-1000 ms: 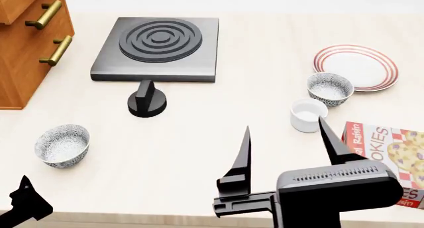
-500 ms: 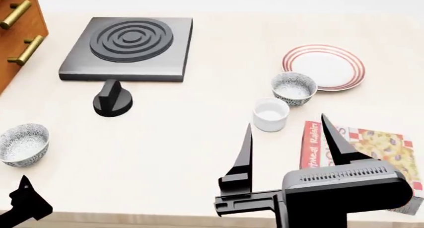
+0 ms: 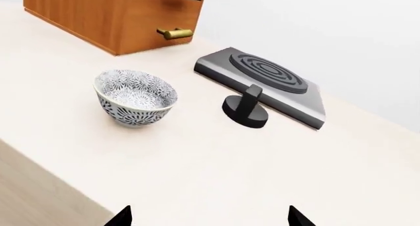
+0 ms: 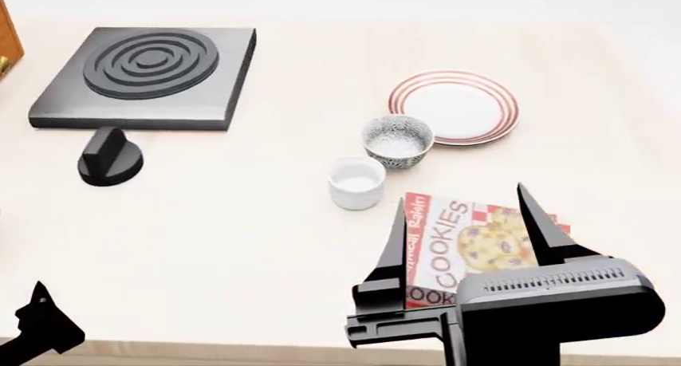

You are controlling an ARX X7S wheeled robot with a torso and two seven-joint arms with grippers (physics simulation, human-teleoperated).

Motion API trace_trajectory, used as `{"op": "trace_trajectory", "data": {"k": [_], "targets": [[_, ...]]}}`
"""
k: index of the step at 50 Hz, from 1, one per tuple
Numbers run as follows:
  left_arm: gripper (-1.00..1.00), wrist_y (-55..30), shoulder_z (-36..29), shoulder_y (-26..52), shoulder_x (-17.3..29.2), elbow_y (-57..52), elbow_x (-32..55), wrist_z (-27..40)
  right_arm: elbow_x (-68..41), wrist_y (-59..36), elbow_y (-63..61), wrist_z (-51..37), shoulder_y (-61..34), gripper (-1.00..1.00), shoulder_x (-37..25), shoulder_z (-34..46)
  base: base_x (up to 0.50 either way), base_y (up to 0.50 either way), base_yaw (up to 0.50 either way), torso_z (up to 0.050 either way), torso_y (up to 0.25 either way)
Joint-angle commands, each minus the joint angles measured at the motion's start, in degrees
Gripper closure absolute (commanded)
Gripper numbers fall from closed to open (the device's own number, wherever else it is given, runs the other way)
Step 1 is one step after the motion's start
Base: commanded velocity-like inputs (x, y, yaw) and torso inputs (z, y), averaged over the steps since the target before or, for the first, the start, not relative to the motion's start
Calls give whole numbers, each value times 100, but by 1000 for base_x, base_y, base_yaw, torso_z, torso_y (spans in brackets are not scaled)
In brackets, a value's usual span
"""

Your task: Pick the akita bowl between the plate and the ramekin and place it on the plate.

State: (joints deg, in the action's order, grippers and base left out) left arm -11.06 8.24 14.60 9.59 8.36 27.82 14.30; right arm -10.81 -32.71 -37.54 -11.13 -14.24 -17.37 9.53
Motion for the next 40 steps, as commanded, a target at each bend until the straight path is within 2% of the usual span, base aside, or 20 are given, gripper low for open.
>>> {"op": "trace_trajectory", "data": {"k": [1, 21, 40], "targets": [[-100, 28, -37, -3, 24, 7, 16, 21, -35, 10, 4, -24, 6, -100, -20, -12, 0, -324, 0, 0, 0], [-100, 75, -91, -8, 59, 20, 58, 47, -12, 57, -28, -68, 42, -100, -79, 64, 0, -307, 0, 0, 0], [-100, 97, -136, -12, 90, 26, 95, 92, -24, -57, -56, -51, 26, -100, -150, 206, 49, 0, 0, 0, 0]]}}
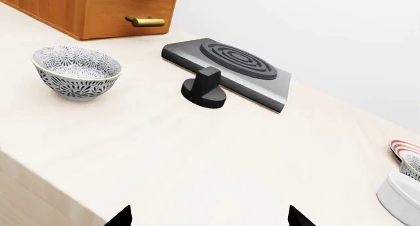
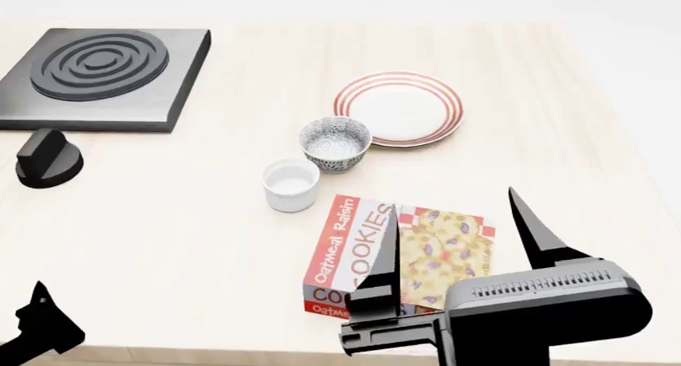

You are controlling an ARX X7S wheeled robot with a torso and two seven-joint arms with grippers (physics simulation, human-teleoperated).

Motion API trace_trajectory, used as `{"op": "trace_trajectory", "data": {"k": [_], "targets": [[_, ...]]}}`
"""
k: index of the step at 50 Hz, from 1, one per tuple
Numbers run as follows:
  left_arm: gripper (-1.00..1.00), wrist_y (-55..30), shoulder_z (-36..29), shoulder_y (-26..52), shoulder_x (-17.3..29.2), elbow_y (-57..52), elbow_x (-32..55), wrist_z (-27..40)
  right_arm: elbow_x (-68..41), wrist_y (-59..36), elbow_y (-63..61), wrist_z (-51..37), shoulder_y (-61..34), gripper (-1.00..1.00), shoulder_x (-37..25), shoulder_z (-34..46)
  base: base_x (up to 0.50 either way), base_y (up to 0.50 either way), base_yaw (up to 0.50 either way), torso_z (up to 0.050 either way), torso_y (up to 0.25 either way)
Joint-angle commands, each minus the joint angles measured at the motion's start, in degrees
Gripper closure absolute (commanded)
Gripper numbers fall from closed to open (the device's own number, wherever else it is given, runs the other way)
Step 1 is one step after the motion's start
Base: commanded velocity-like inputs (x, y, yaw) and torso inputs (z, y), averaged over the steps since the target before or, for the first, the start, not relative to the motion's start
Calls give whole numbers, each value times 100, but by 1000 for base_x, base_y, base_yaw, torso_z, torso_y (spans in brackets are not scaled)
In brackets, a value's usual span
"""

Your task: Pick the akita bowl between the plate and the ramekin and place it on the plate.

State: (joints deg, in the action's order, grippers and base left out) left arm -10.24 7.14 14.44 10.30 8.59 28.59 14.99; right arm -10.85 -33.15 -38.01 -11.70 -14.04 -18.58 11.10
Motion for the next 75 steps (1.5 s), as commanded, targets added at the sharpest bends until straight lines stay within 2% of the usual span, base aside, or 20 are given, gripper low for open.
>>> {"op": "trace_trajectory", "data": {"k": [1, 75], "targets": [[-100, 18, -29, 4, 21, 3, 20, 25, -26, -1, -3, 11, 11, -100, -31, 49, 336, 0, 0, 0, 0], [-100, 129, -188, -6, 128, 36, 172, 135, -130, 35, 95, -85, -31, -100, -125, 180, 372, 0, 0, 0, 0]]}}
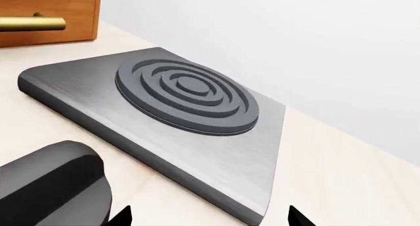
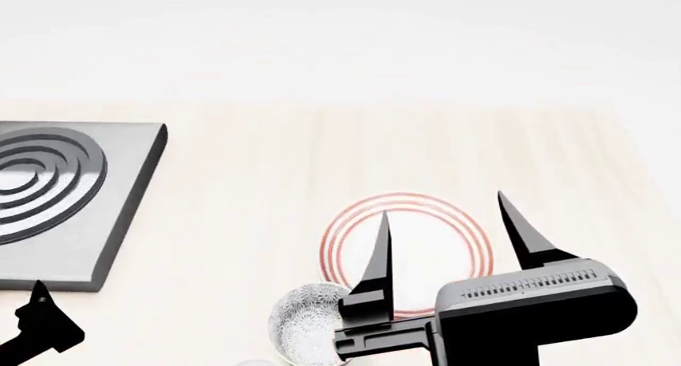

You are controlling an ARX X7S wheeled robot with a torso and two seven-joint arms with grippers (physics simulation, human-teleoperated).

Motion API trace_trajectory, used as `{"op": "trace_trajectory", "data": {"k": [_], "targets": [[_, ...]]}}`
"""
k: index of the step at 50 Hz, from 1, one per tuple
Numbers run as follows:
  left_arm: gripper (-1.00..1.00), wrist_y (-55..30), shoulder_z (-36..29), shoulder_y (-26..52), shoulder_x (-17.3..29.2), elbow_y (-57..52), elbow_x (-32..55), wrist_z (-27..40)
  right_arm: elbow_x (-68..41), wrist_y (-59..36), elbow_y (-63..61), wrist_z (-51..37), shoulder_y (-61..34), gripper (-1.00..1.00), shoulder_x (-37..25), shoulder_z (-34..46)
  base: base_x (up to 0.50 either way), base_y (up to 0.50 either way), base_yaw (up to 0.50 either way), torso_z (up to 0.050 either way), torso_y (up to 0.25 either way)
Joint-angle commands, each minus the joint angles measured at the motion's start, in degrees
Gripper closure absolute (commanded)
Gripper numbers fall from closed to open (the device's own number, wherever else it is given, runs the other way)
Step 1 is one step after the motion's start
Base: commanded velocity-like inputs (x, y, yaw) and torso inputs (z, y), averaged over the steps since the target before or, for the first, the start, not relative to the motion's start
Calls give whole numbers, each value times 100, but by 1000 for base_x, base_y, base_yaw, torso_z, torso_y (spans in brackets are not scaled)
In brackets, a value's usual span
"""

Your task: Pick the akita bowl between the plate and the ramekin and place it on the plate.

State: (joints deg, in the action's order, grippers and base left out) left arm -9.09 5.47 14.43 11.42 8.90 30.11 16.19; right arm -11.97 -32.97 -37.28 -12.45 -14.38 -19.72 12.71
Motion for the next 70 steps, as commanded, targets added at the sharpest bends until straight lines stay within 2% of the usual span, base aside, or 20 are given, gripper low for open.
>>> {"op": "trace_trajectory", "data": {"k": [1, 13, 24, 25, 28, 34, 36, 40, 41, 44, 45, 49, 51, 57, 58, 61, 70], "targets": [[-100, 15, -22, -6, 16, 5, 23, 16, -16, 22, 33, -7, 2, -100, -14, 25, 371, 0, 0, 0, 0], [-100, 27, -44, -7, 31, 9, 50, 35, -95, -25, 114, -38, -25, -100, 29, 7, 375, 0, 0, 0, 0], [-100, 31, -65, -8, 47, 11, 77, 50, -505, -780, 280, -186, -226, -100, 282, -170, 29, 0, 0, 0, 0], [-100, 35, -68, -8, 48, 12, 77, 51, -643, -1143, 287, -224, -326, -100, 325, -219, 0, 0, 0, 0, 0], [-100, 42, -74, -8, 52, 13, 79, 56, -692, -1431, 306, -293, -417, -100, 356, -205, 0, 0, 0, 0, 0], [-100, 59, -88, -9, 60, 18, 86, 57, -727, -1548, 381, -352, -478, -100, 398, -225, 0, 0, 0, 0, 0], [-100, 62, -92, -9, 63, 19, 89, 58, -637, -1620, 392, -213, -562, -100, 222, 67, 0, 0, 0, 0, 0], [-100, 71, -99, -10, 67, 21, 95, 63, -482, -1664, 515, -287, -666, -100, 233, 301, 0, 0, 0, 0, 0], [-100, 75, -102, -10, 68, 22, 93, 65, -447, -1922, 563, -326, -765, -100, 222, 420, 0, 0, 0, 0, 0], [-100, 79, -107, -10, 71, 23, 100, 68, -536, -1735, 786, -247, -822, -100, 350, 367, 0, 0, 0, 0, 0], [-100, 80, -108, -10, 72, 24, 103, 70, -359, -1764, 895, -300, -919, -100, 296, 569, 0, 0, 0, 0, 0], [-100, 87, -114, -10, 76, 25, 111, 75, -762, -1343, 1241, -296, -854, -100, 737, 20, 0, 0, 0, 0, 0], [-100, 94, -118, -11, 78, 27, 111, 79, -1028, -1832, 1348, -297, -968, -100, 846, -101, 0, 0, 0, 0, 0], [-100, 103, -128, -11, 84, 29, 118, 93, -1154, -1926, 1607, -416, -1062, -100, 1066, -251, 0, 0, 0, 0, 0], [-100, 105, -130, -11, 85, 30, 117, 95, -1376, -2434, 1615, -421, -1155, -100, 1092, -324, 0, 0, 0, 0, 0], [-100, 110, -136, -12, 89, 31, 120, 101, -1565, -2709, 1652, -352, -1267, -100, 1125, -329, 0, 0, 0, 0, 0], [-100, 110, -149, -12, 100, 32, 146, 113, -1890, -3000, 1994, -585, -1529, -100, 1500, -791, 0, 0, 0, 0, 0]]}}
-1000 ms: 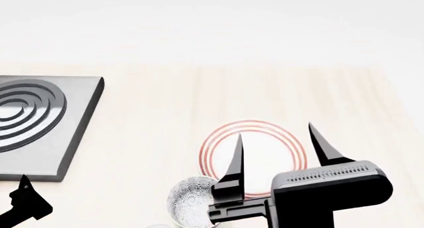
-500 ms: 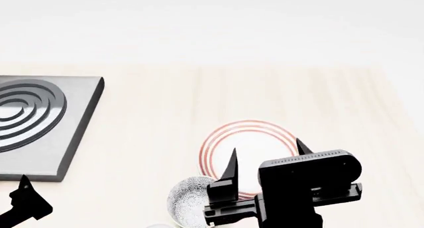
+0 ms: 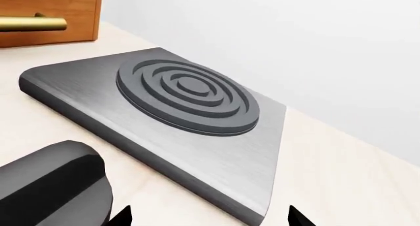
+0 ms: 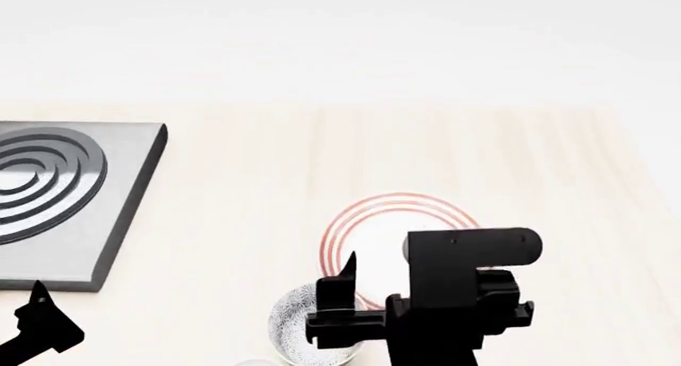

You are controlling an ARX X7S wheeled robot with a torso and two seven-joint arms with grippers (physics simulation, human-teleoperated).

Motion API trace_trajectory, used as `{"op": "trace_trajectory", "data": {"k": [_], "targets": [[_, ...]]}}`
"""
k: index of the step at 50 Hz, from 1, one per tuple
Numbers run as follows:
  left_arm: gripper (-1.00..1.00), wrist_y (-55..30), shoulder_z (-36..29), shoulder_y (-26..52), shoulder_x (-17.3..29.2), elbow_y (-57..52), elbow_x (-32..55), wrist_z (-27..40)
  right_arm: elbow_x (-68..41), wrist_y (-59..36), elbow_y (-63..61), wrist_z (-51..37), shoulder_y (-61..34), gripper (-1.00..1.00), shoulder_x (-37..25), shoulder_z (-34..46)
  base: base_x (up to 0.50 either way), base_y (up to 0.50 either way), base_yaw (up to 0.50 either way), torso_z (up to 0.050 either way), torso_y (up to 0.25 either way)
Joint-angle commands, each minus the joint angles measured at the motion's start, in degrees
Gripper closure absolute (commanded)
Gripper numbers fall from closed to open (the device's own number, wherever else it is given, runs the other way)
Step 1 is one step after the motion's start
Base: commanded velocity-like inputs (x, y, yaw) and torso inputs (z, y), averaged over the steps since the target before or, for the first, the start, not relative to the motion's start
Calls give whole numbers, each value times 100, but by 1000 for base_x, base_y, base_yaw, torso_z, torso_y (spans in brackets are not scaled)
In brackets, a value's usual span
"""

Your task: Pick the akita bowl between the plate and the ramekin and place it on the plate.

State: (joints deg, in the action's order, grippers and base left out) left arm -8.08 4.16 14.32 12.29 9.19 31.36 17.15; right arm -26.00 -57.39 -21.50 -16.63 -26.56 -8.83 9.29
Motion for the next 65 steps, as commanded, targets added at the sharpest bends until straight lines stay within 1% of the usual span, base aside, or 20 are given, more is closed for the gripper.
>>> {"op": "trace_trajectory", "data": {"k": [1, 2, 6, 14, 15, 18, 26, 38, 65], "targets": [[-100, 10, -20, -1, 14, 3, 23, 16, -586, -765, 485, -121, -383, -100, 395, -419, 0, 0, 0, 0, 0], [-100, 11, -22, -1, 15, 4, 25, 17, -548, -683, 470, -148, -373, -100, 402, -398, 0, 0, 0, 0, 0], [-100, 14, -29, -1, 20, 4, 31, 25, -786, -892, 729, -130, -491, -100, 507, -565, 0, 0, 0, 0, 0], [-100, 26, -44, -2, 30, 7, 39, 38, -950, -974, 926, -258, -586, -100, 544, -679, 0, 0, 0, 0, 0], [-100, 24, -44, -2, 30, 7, 46, 40, -1067, -1098, 1017, -300, -604, -100, 605, -839, 0, 0, 0, 0, 0], [-100, 29, -51, -2, 34, 8, 47, 43, -1140, -1158, 1134, -360, -614, -100, 622, -926, 0, 0, 0, 0, 0], [-100, 31, -62, -2, 43, 9, 66, 58, -1163, -1101, 1283, -372, -614, -100, 534, -759, 0, 0, 0, 0, 0], [-100, 54, -86, -3, 57, 15, 75, 70, -1345, -1098, 1561, -421, -624, -100, 492, -723, 0, 0, 0, 0, 0], [-100, 87, -128, -5, 84, 24, 115, 110, -1395, -522, 2282, -275, -613, -100, 406, -487, 0, 0, 0, 0, 0]]}}
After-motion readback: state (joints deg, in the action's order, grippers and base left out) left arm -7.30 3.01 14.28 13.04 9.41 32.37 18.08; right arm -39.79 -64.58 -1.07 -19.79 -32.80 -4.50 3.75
